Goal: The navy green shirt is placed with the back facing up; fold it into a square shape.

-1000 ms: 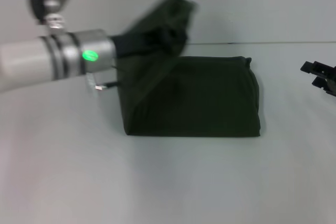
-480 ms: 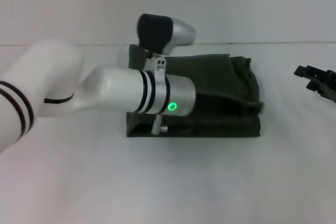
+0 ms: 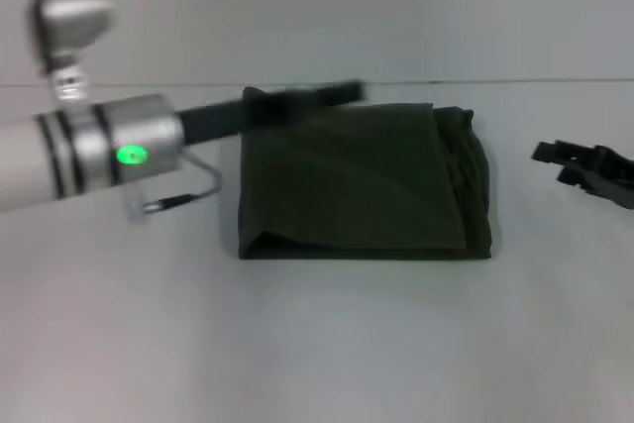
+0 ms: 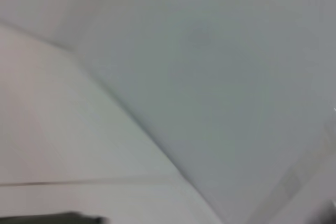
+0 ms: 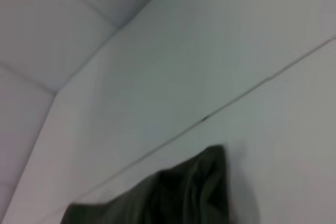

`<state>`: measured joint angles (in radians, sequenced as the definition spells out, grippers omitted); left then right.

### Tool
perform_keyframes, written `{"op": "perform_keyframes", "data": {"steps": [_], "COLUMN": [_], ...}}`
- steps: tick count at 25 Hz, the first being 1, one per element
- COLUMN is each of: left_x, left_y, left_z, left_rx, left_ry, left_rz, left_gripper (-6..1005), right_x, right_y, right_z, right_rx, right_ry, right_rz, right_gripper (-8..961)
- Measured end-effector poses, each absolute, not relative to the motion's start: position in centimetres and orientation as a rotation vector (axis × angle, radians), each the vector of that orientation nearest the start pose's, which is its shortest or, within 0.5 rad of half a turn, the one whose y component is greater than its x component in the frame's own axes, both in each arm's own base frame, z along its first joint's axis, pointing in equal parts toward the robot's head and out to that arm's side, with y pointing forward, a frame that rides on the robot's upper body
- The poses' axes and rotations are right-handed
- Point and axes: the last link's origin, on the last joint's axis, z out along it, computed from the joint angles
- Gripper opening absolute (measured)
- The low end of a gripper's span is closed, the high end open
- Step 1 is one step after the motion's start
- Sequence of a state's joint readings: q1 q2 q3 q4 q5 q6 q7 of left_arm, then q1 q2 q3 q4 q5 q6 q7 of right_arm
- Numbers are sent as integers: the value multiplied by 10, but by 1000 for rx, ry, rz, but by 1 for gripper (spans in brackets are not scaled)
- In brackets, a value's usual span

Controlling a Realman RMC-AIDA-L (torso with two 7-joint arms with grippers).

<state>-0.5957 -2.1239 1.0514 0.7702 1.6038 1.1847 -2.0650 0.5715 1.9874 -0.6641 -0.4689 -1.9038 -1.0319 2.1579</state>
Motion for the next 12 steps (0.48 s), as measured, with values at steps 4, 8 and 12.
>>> {"op": "perform_keyframes", "data": {"steps": [4, 8, 12], "left_x": [-230, -256, -266], "left_y": [392, 382, 376], "left_z": [7, 17, 28], "left_rx": [-2183, -2077, -2028], "left_ry": [-1605, -1720, -1724], "left_rz": [-1048, -1055, -1102], "left_gripper": [746, 833, 886], "right_x": [298, 267, 239], "right_y": [398, 419, 442], "right_z": [24, 24, 25], "right_rx": [-2016, -2113, -2126], "right_ry": [1722, 1741, 1723], "right_rz": [670, 524, 405], "right_gripper": [714, 714, 715]}}
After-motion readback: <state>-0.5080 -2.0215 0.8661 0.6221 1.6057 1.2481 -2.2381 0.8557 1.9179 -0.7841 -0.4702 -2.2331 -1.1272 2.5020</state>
